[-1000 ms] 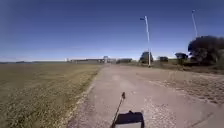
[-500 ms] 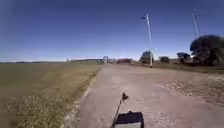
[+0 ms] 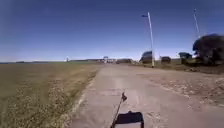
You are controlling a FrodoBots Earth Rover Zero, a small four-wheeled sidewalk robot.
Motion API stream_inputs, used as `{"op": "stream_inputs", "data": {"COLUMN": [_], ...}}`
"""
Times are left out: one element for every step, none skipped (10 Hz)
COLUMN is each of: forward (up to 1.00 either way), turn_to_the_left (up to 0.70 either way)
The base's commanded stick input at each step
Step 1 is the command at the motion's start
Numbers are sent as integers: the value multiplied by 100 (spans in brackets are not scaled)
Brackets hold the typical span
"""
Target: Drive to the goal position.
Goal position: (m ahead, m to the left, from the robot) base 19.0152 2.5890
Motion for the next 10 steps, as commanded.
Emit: {"op": "stream_inputs", "data": {"forward": [100, 100, 100, 100, 100, 100, 100, 100, 100, 100], "turn_to_the_left": [0, 0, 0, 0, 0, 0, 0, 0, 0, 0]}}
